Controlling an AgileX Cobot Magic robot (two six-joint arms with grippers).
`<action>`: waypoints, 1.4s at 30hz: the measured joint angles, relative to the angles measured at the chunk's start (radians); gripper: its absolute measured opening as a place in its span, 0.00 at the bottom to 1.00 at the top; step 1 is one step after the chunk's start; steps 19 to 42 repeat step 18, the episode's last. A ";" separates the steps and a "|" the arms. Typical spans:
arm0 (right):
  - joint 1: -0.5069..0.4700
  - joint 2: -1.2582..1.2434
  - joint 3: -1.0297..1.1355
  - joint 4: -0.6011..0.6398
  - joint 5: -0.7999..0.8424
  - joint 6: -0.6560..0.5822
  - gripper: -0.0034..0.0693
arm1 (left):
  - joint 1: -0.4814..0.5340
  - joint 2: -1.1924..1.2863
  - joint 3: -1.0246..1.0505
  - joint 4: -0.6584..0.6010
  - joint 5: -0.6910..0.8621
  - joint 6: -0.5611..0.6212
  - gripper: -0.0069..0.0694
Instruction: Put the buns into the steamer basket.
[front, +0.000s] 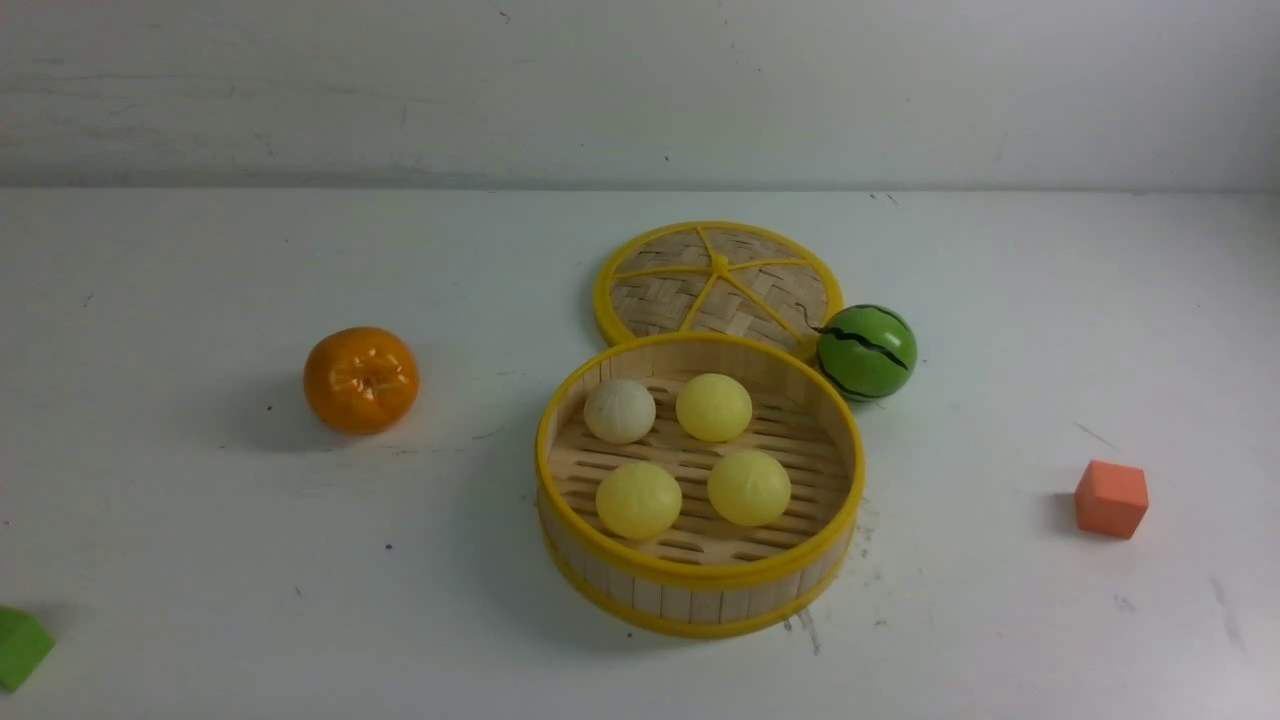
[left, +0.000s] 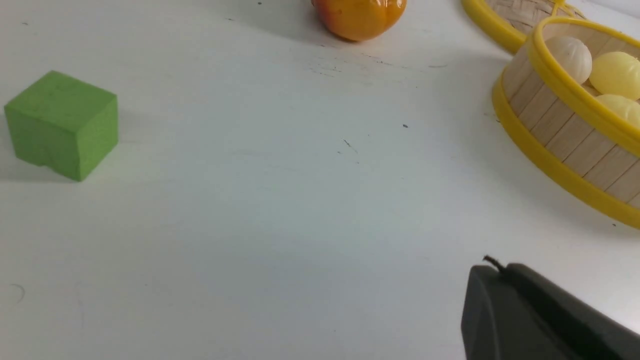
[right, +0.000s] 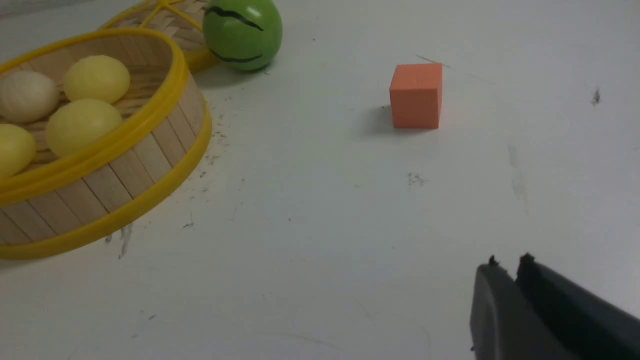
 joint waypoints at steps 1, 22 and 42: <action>0.000 0.000 0.000 0.000 0.000 0.000 0.13 | 0.000 0.000 0.000 0.000 0.000 0.000 0.07; 0.000 0.000 0.000 0.000 0.000 0.000 0.16 | 0.000 0.000 0.000 0.000 0.000 0.000 0.07; 0.000 0.000 0.000 0.000 0.000 0.000 0.16 | 0.000 0.000 0.000 0.000 0.000 0.000 0.07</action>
